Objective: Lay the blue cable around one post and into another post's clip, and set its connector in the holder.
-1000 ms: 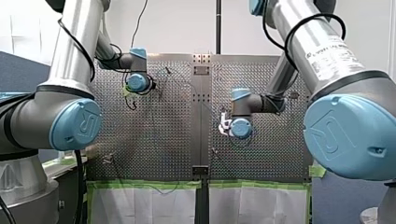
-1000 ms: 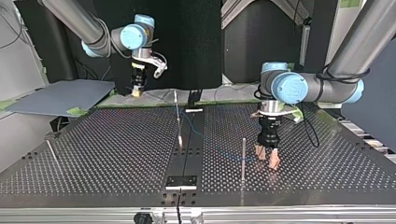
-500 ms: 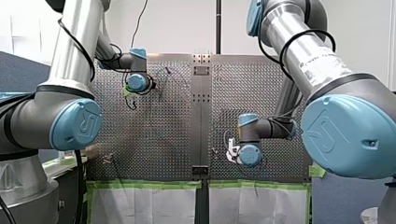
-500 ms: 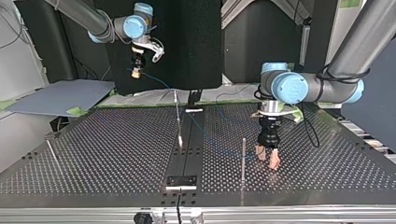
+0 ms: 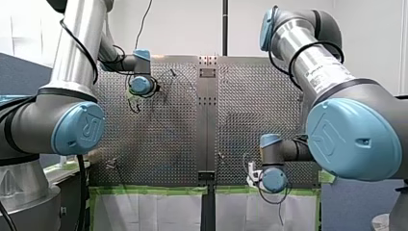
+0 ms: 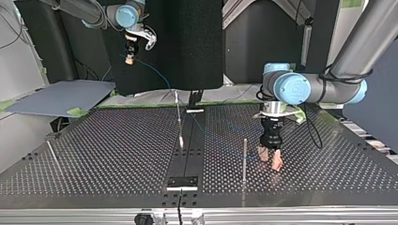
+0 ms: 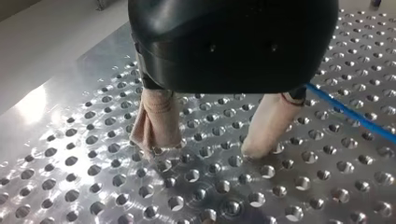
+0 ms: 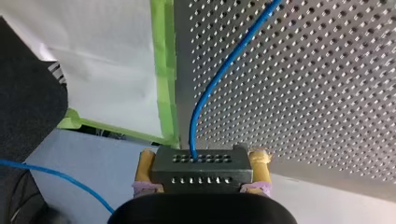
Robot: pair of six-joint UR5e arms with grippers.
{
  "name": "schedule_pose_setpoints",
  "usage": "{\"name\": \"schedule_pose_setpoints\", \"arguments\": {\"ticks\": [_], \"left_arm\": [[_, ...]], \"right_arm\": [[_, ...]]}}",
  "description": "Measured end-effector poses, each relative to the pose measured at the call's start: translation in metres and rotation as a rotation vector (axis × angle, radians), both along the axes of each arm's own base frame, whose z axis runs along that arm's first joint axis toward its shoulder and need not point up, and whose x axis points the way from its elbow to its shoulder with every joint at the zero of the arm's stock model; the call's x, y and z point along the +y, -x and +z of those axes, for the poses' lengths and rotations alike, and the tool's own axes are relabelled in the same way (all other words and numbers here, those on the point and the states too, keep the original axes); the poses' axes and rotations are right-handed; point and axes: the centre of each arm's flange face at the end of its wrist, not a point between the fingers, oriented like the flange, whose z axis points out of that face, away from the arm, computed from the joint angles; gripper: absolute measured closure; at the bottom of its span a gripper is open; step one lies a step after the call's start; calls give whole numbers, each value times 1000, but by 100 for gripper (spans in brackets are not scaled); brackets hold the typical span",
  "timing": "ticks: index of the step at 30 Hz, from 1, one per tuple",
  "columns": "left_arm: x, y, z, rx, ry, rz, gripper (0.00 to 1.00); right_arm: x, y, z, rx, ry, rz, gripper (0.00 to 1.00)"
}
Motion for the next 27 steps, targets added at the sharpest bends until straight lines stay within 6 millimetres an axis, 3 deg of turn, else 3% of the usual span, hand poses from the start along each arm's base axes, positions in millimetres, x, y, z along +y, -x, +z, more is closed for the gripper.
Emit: {"name": "schedule_pose_setpoints", "arguments": {"ticks": [8, 16, 27], "left_arm": [[3, -1, 0, -5, 0, 5, 0], [5, -2, 0, -5, -1, 9, 0], [9, -3, 0, -6, -1, 16, 0]], "right_arm": [[4, 31, -9, -11, -8, -1, 81], [-11, 52, -31, -22, 4, 1, 81], [-28, 48, -68, -45, 53, 34, 81]]}}
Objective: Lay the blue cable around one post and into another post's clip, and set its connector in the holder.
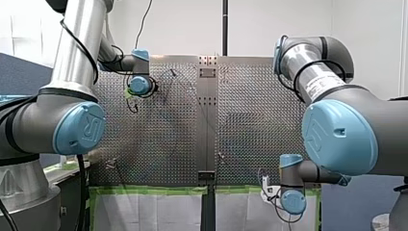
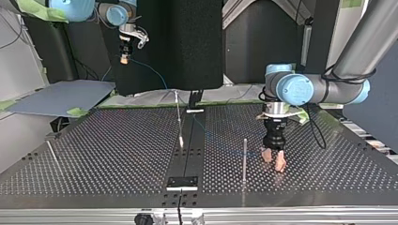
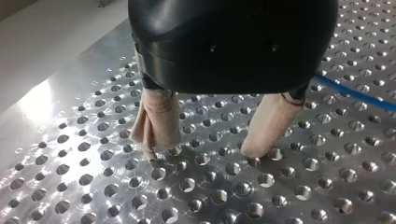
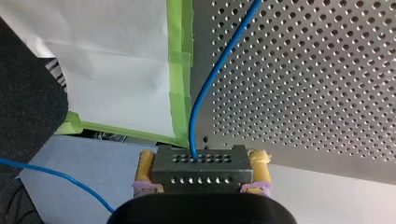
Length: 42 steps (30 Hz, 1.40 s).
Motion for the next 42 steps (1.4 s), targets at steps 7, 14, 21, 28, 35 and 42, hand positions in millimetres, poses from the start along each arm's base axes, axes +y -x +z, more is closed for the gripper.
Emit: {"name": "schedule_pose_setpoints", "arguments": {"ticks": [7, 14, 21, 28, 35, 42], "left_arm": [[2, 0, 0, 0, 0, 3, 0], [3, -1, 0, 0, 0, 5, 0], [3, -1, 0, 0, 0, 5, 0], [3, -1, 0, 1, 0, 5, 0], [3, -1, 0, 2, 0, 5, 0], [3, 0, 0, 6, -1, 5, 0]], "right_arm": [[9, -3, -26, 2, -3, 14, 81], [18, -8, -54, 19, -46, 47, 81], [31, -8, -81, 46, -89, 63, 81], [36, -11, -89, 48, -98, 74, 81], [45, -9, -106, 65, -106, 73, 81], [32, -10, -92, 95, -84, 66, 81]]}}
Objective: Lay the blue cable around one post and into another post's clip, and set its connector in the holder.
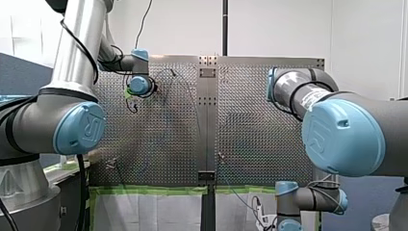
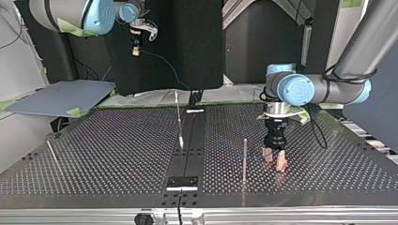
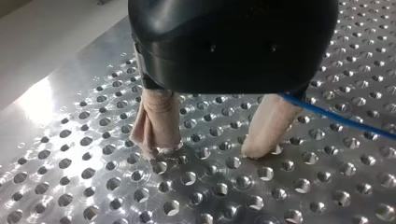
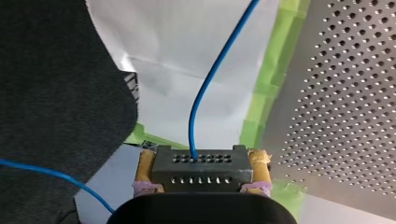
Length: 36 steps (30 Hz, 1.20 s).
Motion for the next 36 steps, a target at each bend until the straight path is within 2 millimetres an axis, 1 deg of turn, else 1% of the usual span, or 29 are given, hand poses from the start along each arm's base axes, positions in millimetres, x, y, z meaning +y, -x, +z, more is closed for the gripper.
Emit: {"name": "schedule_pose_setpoints", "arguments": {"ticks": [10, 17, 23, 31, 36], "left_arm": [[0, 1, -1, 8, -1, 0, 0], [0, 1, -2, 14, -1, 0, 0], [0, 1, -2, 15, -1, 0, 0], [0, 1, -2, 15, -1, 0, 0], [0, 1, -2, 16, 0, 0, 0]], "right_arm": [[-21, -10, 37, 16, 8, 23, 81], [-33, -17, 66, 65, 14, 74, 81], [-44, -14, 88, 79, 14, 73, 81], [-68, -10, 123, 24, 63, 62, 81], [-84, -15, 151, -41, 125, 89, 81]]}}
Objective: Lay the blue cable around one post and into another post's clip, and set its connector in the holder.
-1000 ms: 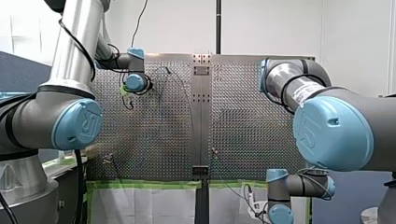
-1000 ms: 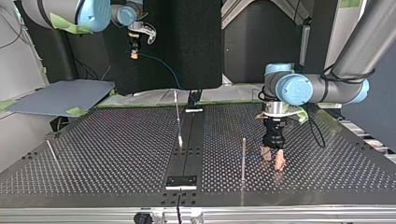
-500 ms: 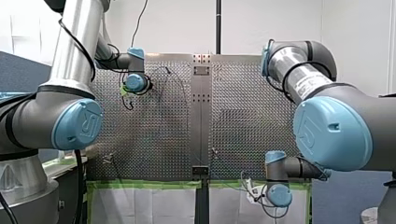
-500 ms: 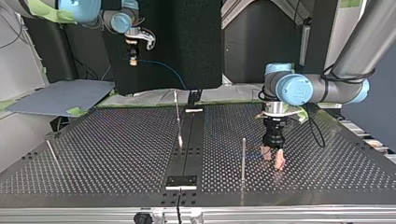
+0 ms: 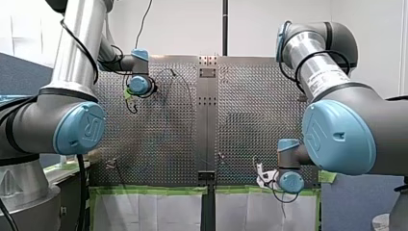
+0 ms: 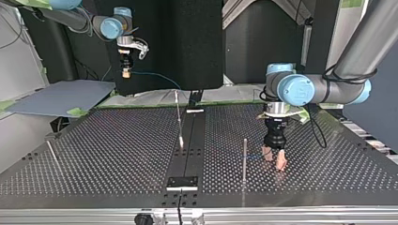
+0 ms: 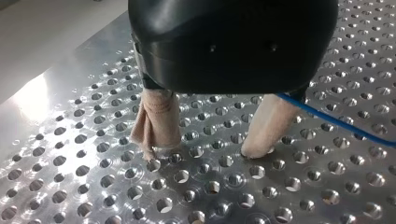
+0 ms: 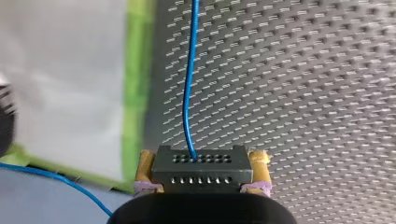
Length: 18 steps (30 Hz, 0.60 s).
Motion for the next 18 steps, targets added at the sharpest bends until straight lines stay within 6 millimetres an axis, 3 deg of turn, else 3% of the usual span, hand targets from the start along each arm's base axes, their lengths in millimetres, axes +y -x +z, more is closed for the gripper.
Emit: {"name": "schedule_pose_setpoints", "arguments": {"ticks": [18], "left_arm": [[-6, 7, -5, 52, 101, -21, 0]], "right_arm": [[-30, -18, 100, -99, 173, 93, 81]]}}
